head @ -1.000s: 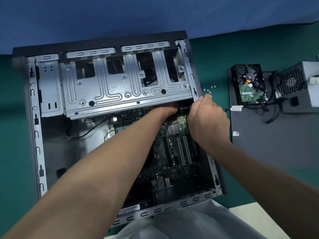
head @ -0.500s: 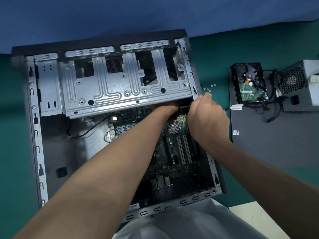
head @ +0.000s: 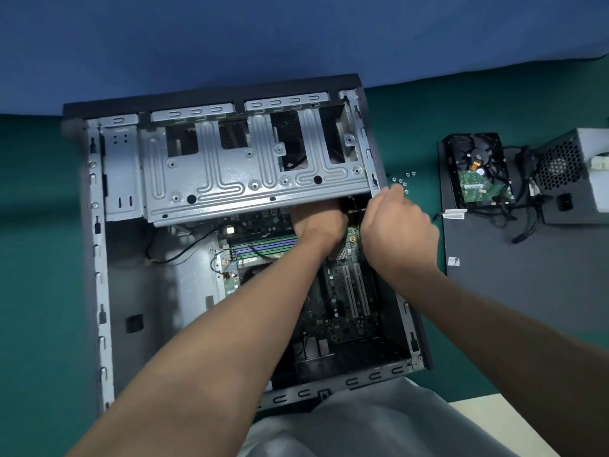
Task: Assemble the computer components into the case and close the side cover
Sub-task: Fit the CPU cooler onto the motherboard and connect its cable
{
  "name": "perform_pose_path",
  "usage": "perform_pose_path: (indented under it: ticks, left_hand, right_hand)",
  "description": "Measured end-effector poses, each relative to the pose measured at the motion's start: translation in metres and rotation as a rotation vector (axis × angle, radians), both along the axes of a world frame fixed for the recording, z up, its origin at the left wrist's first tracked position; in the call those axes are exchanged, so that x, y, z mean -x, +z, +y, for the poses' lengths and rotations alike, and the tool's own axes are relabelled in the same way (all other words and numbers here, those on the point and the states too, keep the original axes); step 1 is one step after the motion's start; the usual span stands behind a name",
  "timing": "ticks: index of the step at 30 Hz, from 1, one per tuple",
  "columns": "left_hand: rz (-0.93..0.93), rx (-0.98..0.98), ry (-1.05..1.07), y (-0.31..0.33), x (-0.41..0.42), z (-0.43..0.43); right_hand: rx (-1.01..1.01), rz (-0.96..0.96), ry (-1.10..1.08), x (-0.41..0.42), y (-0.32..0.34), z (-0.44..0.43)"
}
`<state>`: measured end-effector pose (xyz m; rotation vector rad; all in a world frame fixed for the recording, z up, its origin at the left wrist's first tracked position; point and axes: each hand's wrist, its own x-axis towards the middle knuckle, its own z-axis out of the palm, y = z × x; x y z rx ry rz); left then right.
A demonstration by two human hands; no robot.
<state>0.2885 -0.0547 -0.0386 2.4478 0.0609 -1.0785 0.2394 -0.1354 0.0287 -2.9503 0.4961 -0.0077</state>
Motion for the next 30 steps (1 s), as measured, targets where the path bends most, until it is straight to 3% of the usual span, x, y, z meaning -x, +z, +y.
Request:
perform_pose_path:
  ticks: [5,10,12,15,17,19,23,30]
  left_hand:
    - [-0.456,-0.083,-0.112,0.020,0.034,0.036]
    - [-0.657,-0.155,-0.293,0.051,0.072,0.102]
    - [-0.736,-0.215,-0.325,0.064,0.088,0.132]
    - [-0.894,-0.327,-0.249,0.072,0.106,0.177]
    - [-0.985,-0.439,-0.157,0.073,0.114,0.202]
    - [-0.959,-0.509,-0.078,0.074,0.121,0.217]
    - [-0.741,-0.530,-0.035,0.065,0.121,0.229]
    - [-0.740,-0.289,0.180,0.069,0.115,0.232]
  right_hand:
    - [0.000,-0.103,0.044,0.003,-0.001,0.000]
    - [0.108,-0.122,0.177,0.005,0.007,0.004]
    - [0.178,-0.141,0.371,0.015,0.011,0.007]
    - [0.299,-0.054,1.005,0.032,0.010,0.010]
    - [0.292,0.079,1.147,0.026,0.007,0.013]
    - [0.228,0.183,1.038,0.011,0.003,0.024]
    - [-0.096,0.301,0.784,-0.024,-0.024,0.062]
    - [-0.121,0.591,0.651,-0.061,-0.057,0.119]
